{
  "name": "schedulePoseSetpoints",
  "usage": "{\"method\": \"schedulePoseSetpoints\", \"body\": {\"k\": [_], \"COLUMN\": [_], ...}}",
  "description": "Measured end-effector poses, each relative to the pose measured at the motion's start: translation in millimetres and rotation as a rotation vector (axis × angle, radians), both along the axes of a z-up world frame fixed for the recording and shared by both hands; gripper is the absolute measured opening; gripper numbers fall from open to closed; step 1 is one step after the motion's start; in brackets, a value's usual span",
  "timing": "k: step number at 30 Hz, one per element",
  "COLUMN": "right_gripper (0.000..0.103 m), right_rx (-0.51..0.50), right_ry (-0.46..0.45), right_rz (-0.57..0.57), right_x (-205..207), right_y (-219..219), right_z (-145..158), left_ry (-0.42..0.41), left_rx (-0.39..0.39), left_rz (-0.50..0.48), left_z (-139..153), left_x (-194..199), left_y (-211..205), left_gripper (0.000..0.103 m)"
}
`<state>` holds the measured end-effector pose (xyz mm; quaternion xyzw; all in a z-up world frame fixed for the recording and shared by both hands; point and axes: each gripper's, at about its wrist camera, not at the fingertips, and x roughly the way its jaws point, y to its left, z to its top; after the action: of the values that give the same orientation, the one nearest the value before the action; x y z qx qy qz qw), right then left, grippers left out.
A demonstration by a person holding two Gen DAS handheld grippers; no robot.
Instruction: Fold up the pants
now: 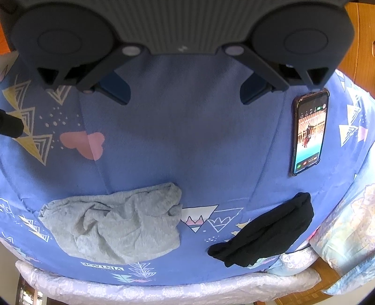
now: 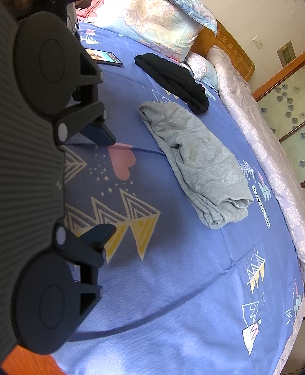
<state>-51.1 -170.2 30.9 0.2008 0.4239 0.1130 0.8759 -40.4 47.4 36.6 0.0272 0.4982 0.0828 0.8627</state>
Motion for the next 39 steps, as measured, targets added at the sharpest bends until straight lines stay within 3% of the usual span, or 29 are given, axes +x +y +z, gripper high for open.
{"method": "schedulePoseSetpoints", "body": {"k": [39], "right_gripper": [0.075], "right_rx": [0.001], "right_ry": [0.019], "right_rz": [0.005], "right_x": [2.9], "right_y": [-1.7], "right_z": [-6.7], "left_ry": [0.068], "left_rx": [-0.031], "left_rz": [0.013], "left_z": [-13.4], "left_x": [6.0], "left_y": [3.7], "left_gripper": [0.103]}}
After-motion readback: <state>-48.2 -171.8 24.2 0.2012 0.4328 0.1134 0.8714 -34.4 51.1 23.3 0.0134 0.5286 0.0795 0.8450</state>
